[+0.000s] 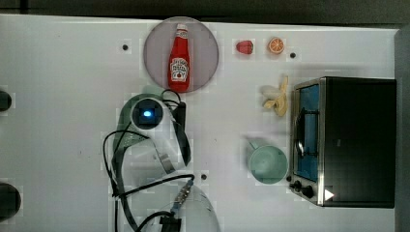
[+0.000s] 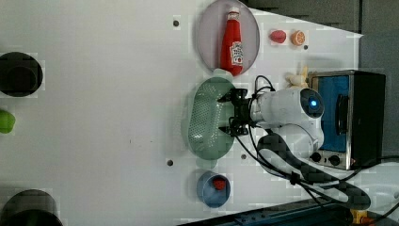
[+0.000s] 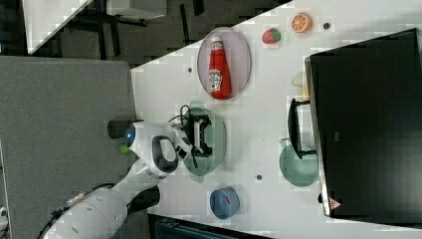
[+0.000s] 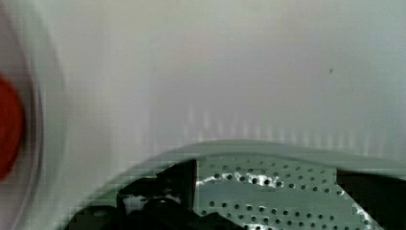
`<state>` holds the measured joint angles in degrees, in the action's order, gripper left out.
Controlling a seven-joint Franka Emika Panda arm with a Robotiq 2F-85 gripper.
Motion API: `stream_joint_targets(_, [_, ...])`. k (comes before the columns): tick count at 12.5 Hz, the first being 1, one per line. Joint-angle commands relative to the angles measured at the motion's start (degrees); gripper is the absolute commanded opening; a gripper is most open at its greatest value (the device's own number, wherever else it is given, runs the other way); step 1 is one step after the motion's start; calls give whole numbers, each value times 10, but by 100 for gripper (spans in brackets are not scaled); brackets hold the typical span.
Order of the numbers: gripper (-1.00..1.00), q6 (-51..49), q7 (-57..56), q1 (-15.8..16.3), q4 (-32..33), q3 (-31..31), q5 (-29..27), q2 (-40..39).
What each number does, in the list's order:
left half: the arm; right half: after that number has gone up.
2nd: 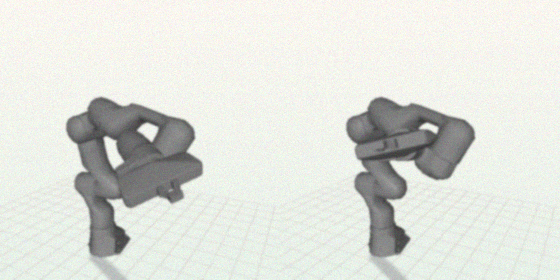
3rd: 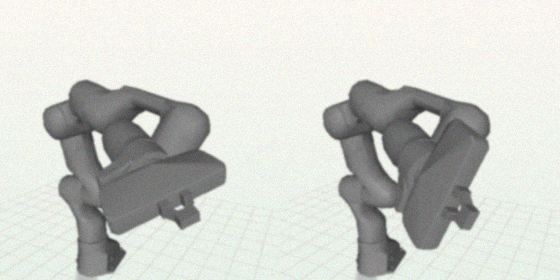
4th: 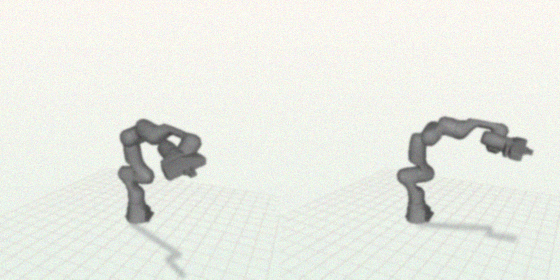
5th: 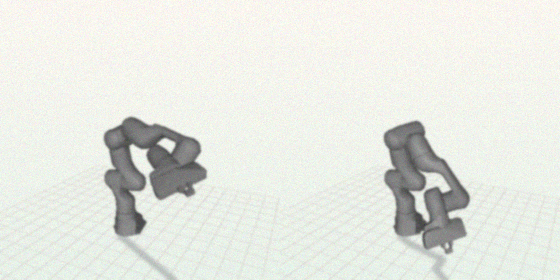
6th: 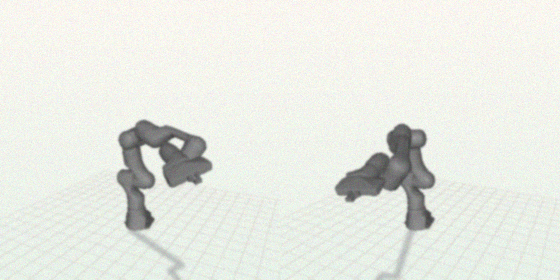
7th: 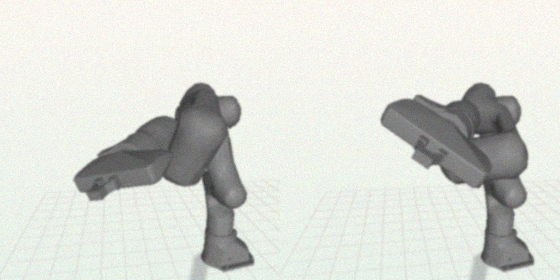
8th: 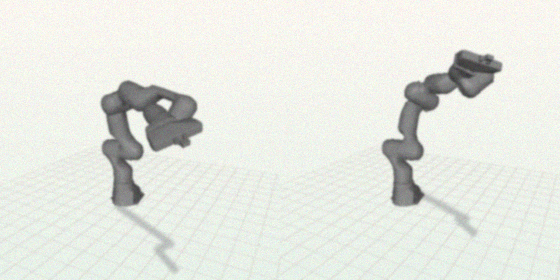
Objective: Drag strainer left to right.
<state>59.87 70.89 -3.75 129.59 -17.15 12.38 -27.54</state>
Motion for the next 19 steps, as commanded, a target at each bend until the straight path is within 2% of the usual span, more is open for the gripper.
stream_joint_targets(1, [100,-4,-73,-20,4,7,7,25])
stream_joint_targets(13, [100,6,-232,-64,42,88,7,59])
stream_joint_targets(19, [100,19,-245,-76,42,128,7,59])
